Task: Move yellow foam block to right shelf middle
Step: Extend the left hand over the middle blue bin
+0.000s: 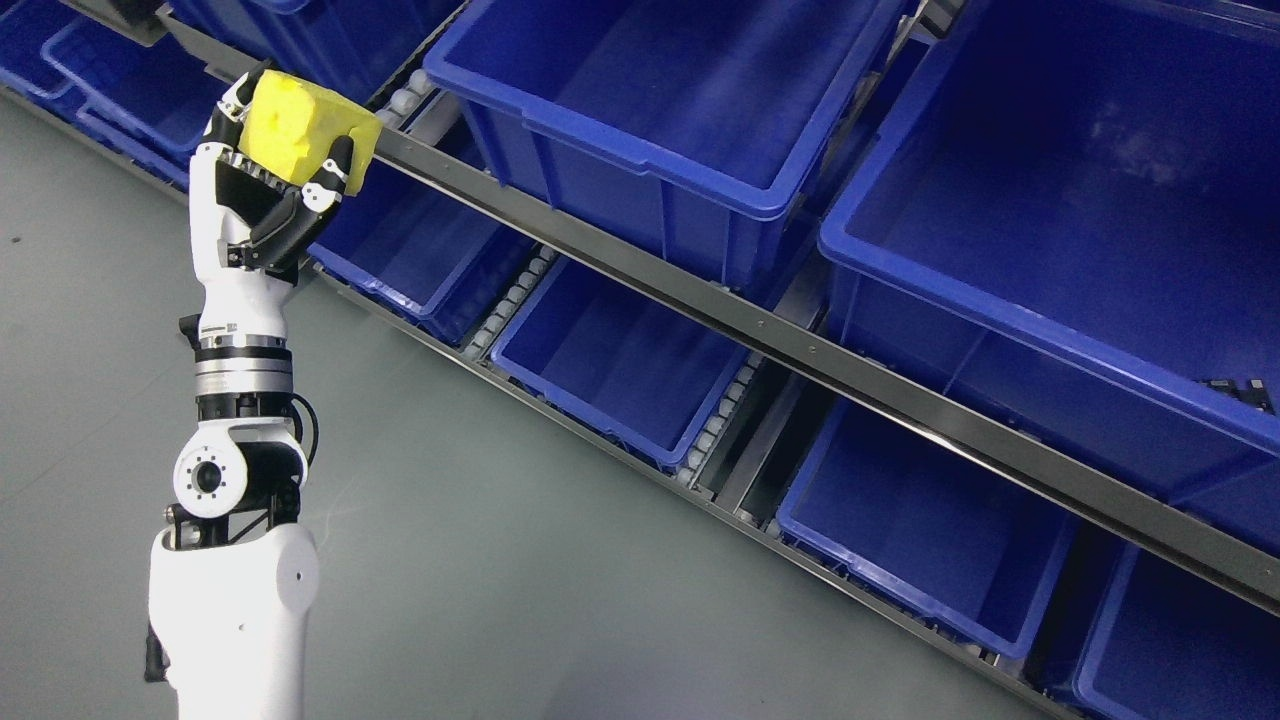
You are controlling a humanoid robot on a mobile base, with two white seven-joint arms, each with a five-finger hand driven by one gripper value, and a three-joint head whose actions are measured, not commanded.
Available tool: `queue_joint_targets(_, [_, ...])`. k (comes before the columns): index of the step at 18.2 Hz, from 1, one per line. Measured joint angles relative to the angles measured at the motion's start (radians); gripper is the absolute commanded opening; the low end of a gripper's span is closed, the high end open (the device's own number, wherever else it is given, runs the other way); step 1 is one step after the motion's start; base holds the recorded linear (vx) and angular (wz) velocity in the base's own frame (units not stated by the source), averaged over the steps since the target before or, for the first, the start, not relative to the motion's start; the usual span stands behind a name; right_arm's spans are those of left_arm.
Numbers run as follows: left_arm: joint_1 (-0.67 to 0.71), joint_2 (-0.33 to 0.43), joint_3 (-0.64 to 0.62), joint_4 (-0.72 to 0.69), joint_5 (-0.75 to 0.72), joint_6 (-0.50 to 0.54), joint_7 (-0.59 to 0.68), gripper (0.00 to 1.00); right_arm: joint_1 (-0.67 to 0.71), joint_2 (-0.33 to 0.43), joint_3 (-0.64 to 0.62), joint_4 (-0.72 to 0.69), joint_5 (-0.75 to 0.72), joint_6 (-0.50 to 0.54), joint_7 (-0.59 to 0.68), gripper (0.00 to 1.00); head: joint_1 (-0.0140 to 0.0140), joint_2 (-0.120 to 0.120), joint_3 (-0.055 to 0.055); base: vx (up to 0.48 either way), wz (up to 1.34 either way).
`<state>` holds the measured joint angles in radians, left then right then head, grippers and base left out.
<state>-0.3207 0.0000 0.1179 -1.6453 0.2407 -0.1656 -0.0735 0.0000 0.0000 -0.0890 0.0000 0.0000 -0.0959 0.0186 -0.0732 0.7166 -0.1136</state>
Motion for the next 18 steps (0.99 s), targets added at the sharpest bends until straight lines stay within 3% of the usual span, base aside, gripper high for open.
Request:
queue_joint_targets(12, [-0.124,0.0,-0.108,-0.052,0.0,-0.046,-0.003,0.26,0.0,0.0,0.0,0.0,0.0,0.0,0.0,1.0,0.0,0.0,0.0,0.13,-0.17])
queue_joint_targets(15, [-0.208,0.0,-0.138,-0.057,0.0,0.034,0.004,0.27,0.0,0.0,0.0,0.0,0.0,0.0,0.0,1.0,0.0,0.0,0.0,0.08,-0.09])
queue_joint_targets(18, [-0.301,0.0,-0.172,-0.057,0.0,0.191,0.028,0.27,0.0,0.0,0.0,0.0,0.0,0.0,0.0,1.0,0.0,0.0,0.0,0.057,-0.06])
